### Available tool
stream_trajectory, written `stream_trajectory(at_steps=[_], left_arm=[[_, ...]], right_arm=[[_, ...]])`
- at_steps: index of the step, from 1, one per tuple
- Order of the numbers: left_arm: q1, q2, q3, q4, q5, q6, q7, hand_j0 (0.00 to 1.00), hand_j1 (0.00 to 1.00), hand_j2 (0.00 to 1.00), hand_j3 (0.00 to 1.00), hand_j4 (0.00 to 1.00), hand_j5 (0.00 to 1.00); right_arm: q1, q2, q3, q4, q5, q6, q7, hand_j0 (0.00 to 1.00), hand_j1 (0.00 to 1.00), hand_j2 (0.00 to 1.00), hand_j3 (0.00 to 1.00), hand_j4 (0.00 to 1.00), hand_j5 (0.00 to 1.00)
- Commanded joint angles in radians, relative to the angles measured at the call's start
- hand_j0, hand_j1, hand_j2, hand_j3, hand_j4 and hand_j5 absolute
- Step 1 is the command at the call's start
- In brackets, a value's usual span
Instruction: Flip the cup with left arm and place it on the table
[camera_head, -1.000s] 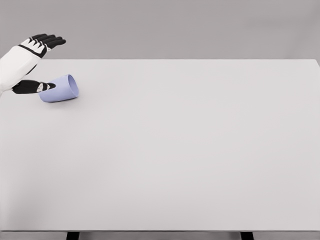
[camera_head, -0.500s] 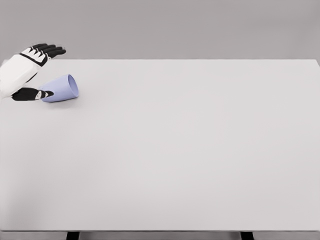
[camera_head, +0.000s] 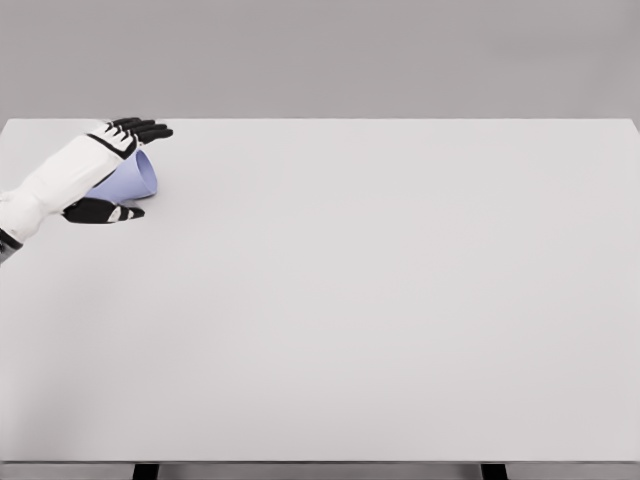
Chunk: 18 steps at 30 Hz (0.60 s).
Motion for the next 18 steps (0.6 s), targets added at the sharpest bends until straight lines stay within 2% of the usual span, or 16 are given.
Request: stream_trajectory(at_steps=[1, 5, 11, 18], left_arm=[[0.0, 0.02, -0.068, -0.008, 0.097, 0.001, -0.002, 1.0, 1.0, 1.0, 1.0, 1.0, 1.0], [-0.003, 0.018, -0.069, -0.008, 0.163, 0.122, -0.005, 1.0, 1.0, 1.0, 1.0, 1.0, 1.0], [-0.028, 0.015, -0.069, -0.01, 0.167, 0.381, -0.012, 1.0, 1.0, 1.0, 1.0, 1.0, 1.0], [-0.061, 0.006, -0.085, 0.001, 0.185, 0.536, -0.029, 1.0, 1.0, 1.0, 1.0, 1.0, 1.0]], right_arm=[[0.0, 0.0, 0.0, 0.0, 0.0, 0.0, 0.0, 1.0, 1.0, 1.0, 1.0, 1.0, 1.0], [0.0, 0.0, 0.0, 0.0, 0.0, 0.0, 0.0, 1.0, 1.0, 1.0, 1.0, 1.0, 1.0], [0.0, 0.0, 0.0, 0.0, 0.0, 0.0, 0.0, 1.0, 1.0, 1.0, 1.0, 1.0, 1.0], [0.0, 0.0, 0.0, 0.0, 0.0, 0.0, 0.0, 1.0, 1.0, 1.0, 1.0, 1.0, 1.0]])
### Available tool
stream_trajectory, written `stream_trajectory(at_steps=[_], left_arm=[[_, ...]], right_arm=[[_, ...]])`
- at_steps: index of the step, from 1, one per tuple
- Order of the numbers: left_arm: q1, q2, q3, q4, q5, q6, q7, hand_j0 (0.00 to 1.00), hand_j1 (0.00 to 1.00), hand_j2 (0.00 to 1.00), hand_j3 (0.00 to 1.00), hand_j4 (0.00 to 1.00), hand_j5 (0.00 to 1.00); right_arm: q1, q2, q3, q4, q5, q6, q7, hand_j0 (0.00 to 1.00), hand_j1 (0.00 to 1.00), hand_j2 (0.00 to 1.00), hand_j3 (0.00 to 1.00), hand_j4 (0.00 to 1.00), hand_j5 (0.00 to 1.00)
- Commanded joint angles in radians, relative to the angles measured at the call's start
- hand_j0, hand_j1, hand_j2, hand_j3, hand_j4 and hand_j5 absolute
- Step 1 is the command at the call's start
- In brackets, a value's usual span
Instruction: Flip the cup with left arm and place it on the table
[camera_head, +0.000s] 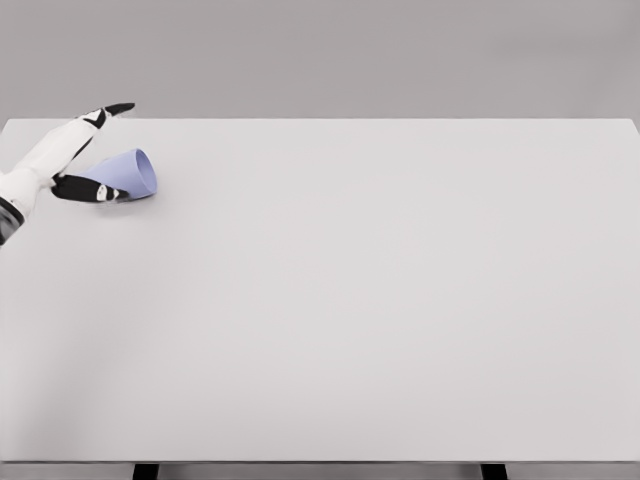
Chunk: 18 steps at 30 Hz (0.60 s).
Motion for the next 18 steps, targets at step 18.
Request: stream_trajectory(at_steps=[18], left_arm=[[-0.101, -0.046, -0.129, 0.139, 0.042, 0.147, -0.067, 1.0, 1.0, 1.0, 1.0, 1.0, 1.0]], right_arm=[[0.0, 0.0, 0.0, 0.0, 0.0, 0.0, 0.0, 1.0, 1.0, 1.0, 1.0, 1.0, 1.0]])
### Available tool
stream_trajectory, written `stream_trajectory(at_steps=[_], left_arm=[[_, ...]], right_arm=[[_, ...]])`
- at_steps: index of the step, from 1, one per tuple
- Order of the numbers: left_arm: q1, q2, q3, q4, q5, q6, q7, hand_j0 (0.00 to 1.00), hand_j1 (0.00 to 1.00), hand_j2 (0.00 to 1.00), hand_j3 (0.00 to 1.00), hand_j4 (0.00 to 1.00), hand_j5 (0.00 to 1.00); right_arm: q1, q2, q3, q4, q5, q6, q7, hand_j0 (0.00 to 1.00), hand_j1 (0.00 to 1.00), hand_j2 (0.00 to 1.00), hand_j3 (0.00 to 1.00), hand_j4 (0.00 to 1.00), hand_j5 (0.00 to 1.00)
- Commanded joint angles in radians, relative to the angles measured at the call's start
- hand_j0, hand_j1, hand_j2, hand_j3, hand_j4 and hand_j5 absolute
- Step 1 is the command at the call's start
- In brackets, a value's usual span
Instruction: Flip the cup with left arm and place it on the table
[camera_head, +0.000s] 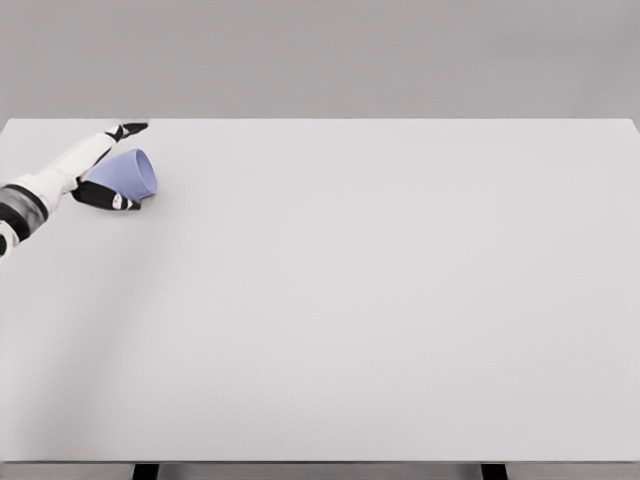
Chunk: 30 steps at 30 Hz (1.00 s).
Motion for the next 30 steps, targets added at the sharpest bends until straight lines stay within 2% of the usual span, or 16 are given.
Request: stream_trajectory(at_steps=[1, 4, 13, 17, 30], left_arm=[[-0.003, -0.005, -0.009, 0.015, 0.002, 0.022, -0.003, 1.0, 1.0, 1.0, 1.0, 1.0, 1.0], [-0.038, -0.005, -0.037, 0.055, 0.002, 0.022, -0.016, 1.0, 1.0, 1.0, 1.0, 1.0, 1.0], [-0.066, -0.03, -0.052, 0.099, 0.0, 0.059, -0.017, 1.0, 1.0, 1.0, 1.0, 1.0, 1.0], [-0.091, -0.047, -0.052, 0.142, -0.001, 0.059, -0.016, 1.0, 1.0, 1.0, 1.0, 1.0, 1.0], [-0.118, -0.05, -0.097, 0.173, -0.004, 0.082, -0.017, 1.0, 1.0, 1.0, 1.0, 1.0, 1.0]], right_arm=[[0.0, 0.0, 0.0, 0.0, 0.0, 0.0, 0.0, 1.0, 1.0, 1.0, 1.0, 1.0, 1.0], [0.0, 0.0, 0.0, 0.0, 0.0, 0.0, 0.0, 1.0, 1.0, 1.0, 1.0, 1.0, 1.0], [0.0, 0.0, 0.0, 0.0, 0.0, 0.0, 0.0, 1.0, 1.0, 1.0, 1.0, 1.0, 1.0], [0.0, 0.0, 0.0, 0.0, 0.0, 0.0, 0.0, 1.0, 1.0, 1.0, 1.0, 1.0, 1.0], [0.0, 0.0, 0.0, 0.0, 0.0, 0.0, 0.0, 1.0, 1.0, 1.0, 1.0, 1.0, 1.0]])
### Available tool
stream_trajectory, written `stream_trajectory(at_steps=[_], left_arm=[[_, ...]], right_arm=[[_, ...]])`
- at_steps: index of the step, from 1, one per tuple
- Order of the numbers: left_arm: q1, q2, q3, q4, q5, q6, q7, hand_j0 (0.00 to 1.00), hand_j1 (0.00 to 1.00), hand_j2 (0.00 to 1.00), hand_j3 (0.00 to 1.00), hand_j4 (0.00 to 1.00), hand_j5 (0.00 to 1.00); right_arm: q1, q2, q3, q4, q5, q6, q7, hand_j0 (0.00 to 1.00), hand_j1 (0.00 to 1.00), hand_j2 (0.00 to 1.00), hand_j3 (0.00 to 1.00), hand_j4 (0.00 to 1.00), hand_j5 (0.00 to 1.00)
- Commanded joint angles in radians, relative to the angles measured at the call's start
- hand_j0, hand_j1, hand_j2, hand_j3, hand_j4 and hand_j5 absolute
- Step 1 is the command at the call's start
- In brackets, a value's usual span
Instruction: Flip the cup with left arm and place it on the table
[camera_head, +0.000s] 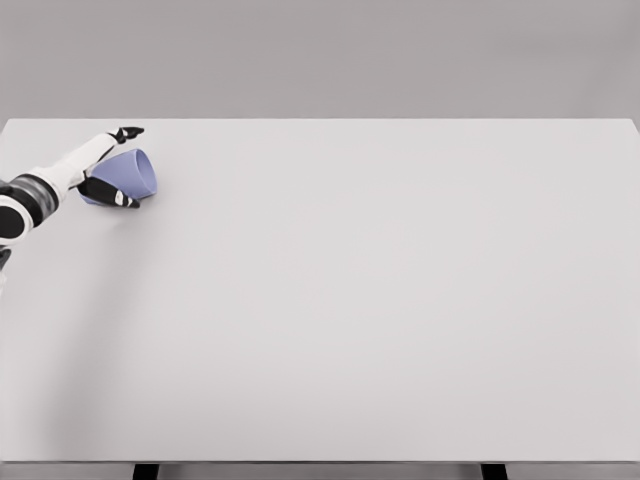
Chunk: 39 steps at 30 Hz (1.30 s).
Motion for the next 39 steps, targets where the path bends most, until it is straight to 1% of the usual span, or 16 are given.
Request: stream_trajectory(at_steps=[1, 9, 15, 16, 17, 18, 21, 24, 34, 39], left_arm=[[0.0, -0.009, -0.006, 0.014, -0.001, 0.001, 0.0, 1.0, 1.0, 1.0, 1.0, 1.0, 1.0], [-0.014, -0.012, -0.027, 0.028, -0.002, 0.003, -0.001, 1.0, 1.0, 1.0, 1.0, 1.0, 1.0], [-0.014, -0.024, -0.029, 0.028, -0.028, 0.029, -0.006, 1.0, 1.0, 1.0, 1.0, 1.0, 1.0], [-0.014, -0.026, -0.029, 0.028, -0.032, 0.029, -0.006, 0.98, 0.98, 0.98, 0.98, 0.98, 0.98], [-0.014, -0.032, -0.029, 0.028, -0.051, 0.029, -0.004, 0.89, 0.89, 0.89, 0.89, 0.89, 0.89], [-0.014, -0.035, -0.029, 0.03, -0.055, 0.029, -0.004, 0.87, 0.87, 0.87, 0.87, 0.87, 0.87], [-0.015, -0.037, -0.027, 0.03, -0.055, 0.029, -0.007, 0.86, 0.86, 0.86, 0.86, 0.86, 0.86], [-0.015, -0.035, -0.027, 0.028, -0.055, 0.029, -0.007, 0.79, 0.79, 0.79, 0.79, 0.79, 0.79], [-0.02, -0.035, -0.012, 0.021, -0.05, 0.035, -0.006, 0.8, 0.8, 0.8, 0.8, 0.8, 0.8], [-0.023, -0.035, 0.027, 0.017, -0.044, 0.033, -0.003, 0.8, 0.8, 0.8, 0.8, 0.8, 0.8]], right_arm=[[0.0, 0.0, 0.0, 0.0, 0.0, 0.0, 0.0, 1.0, 1.0, 1.0, 1.0, 1.0, 1.0], [0.0, 0.0, 0.0, 0.0, 0.0, 0.0, 0.0, 1.0, 1.0, 1.0, 1.0, 1.0, 1.0], [0.0, 0.0, 0.0, 0.0, 0.0, 0.0, 0.0, 1.0, 1.0, 1.0, 1.0, 1.0, 1.0], [0.0, 0.0, 0.0, 0.0, 0.0, 0.0, 0.0, 1.0, 1.0, 1.0, 1.0, 1.0, 1.0], [0.0, 0.0, 0.0, 0.0, 0.0, 0.0, 0.0, 1.0, 1.0, 1.0, 1.0, 1.0, 1.0], [0.0, 0.0, 0.0, 0.0, 0.0, 0.0, 0.0, 1.0, 1.0, 1.0, 1.0, 1.0, 1.0], [0.0, 0.0, 0.0, 0.0, 0.0, 0.0, 0.0, 1.0, 1.0, 1.0, 1.0, 1.0, 1.0], [0.0, 0.0, 0.0, 0.0, 0.0, 0.0, 0.0, 1.0, 1.0, 1.0, 1.0, 1.0, 1.0], [0.0, 0.0, 0.0, 0.0, 0.0, 0.0, 0.0, 1.0, 1.0, 1.0, 1.0, 1.0, 1.0], [0.0, 0.0, 0.0, 0.0, 0.0, 0.0, 0.0, 1.0, 1.0, 1.0, 1.0, 1.0, 1.0]])
